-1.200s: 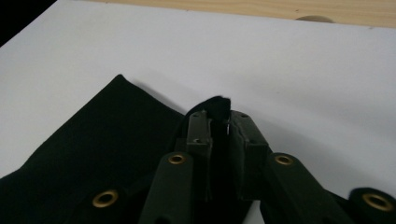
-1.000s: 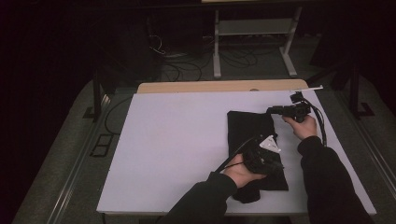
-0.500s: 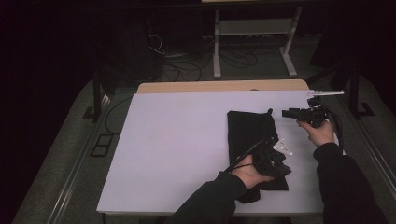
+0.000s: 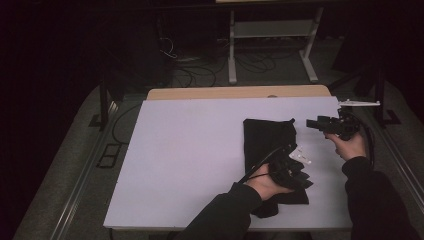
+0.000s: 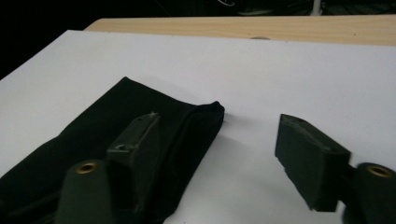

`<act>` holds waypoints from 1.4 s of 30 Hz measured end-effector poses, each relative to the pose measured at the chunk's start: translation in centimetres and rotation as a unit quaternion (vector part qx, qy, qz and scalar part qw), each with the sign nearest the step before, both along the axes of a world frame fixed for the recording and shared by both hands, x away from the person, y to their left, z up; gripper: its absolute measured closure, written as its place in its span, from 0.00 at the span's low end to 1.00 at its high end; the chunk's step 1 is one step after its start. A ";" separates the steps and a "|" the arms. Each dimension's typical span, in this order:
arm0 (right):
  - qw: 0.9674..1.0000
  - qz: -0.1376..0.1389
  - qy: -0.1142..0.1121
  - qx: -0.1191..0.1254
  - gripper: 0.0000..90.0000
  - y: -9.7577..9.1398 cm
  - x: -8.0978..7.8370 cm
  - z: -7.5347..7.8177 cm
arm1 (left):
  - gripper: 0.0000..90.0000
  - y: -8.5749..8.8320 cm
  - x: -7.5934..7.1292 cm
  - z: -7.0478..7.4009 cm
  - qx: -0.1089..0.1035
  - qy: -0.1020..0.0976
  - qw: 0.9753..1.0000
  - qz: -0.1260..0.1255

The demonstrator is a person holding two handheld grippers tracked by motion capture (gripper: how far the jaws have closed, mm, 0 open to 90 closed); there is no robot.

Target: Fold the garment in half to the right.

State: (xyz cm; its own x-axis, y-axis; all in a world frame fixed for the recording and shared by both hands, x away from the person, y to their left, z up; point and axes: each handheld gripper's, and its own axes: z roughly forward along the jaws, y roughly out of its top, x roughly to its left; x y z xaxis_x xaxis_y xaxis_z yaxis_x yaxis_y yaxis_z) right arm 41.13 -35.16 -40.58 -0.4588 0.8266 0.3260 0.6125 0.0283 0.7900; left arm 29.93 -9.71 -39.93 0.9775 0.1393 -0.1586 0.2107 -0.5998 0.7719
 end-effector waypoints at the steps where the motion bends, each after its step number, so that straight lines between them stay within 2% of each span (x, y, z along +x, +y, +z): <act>1: 1.000 -0.002 -0.003 0.001 0.27 0.0 -0.2 0.1 | 0.66 0.2 0.1 0.1 -0.002 -0.002 1.000 0.003; 4: 1.000 -0.004 -0.010 -0.001 0.17 -0.1 -0.5 0.2 | 0.55 0.9 0.3 0.4 -0.011 -0.007 1.000 0.016; 6: 1.000 -0.003 -0.011 0.000 0.14 -0.1 -0.7 0.1 | 0.46 1.4 0.5 0.5 -0.016 0.002 1.000 0.021; 11: 1.000 -0.001 -0.001 -0.004 0.06 0.0 -1.0 0.0 | 0.40 2.5 1.2 0.7 -0.027 0.020 0.999 0.033; 14: 1.000 0.002 0.004 -0.013 0.01 0.3 -1.2 0.0 | 0.34 3.3 1.4 0.9 -0.032 0.022 0.999 0.037; 17: 1.000 0.006 0.003 -0.017 0.00 0.6 -1.5 0.0 | 0.27 4.0 1.7 1.0 -0.037 0.026 0.998 0.044; 20: 1.000 0.008 0.004 -0.025 0.00 0.8 -1.7 0.0 | 0.25 4.6 1.9 1.1 -0.040 0.032 0.998 0.048; 21: 1.000 0.008 0.004 -0.026 0.00 0.8 -1.8 0.0 | 0.23 5.2 2.2 1.2 -0.049 0.040 0.997 0.052; 25: 1.000 0.009 0.002 -0.023 0.00 1.0 -2.3 0.2 | 0.18 6.2 2.6 1.4 -0.053 0.041 0.996 0.062; 36: 0.999 0.021 -0.010 -0.025 0.00 1.4 -3.5 0.7 | 0.07 8.0 2.9 1.8 -0.059 0.034 0.994 0.080; 39: 0.999 0.023 -0.013 -0.031 0.00 1.6 -3.9 0.8 | 0.00 8.5 2.8 1.8 -0.051 0.026 0.994 0.089; 42: 0.999 0.025 -0.015 -0.030 0.00 1.6 -4.2 0.8 | 0.00 9.2 2.7 2.0 -0.053 0.015 0.994 0.098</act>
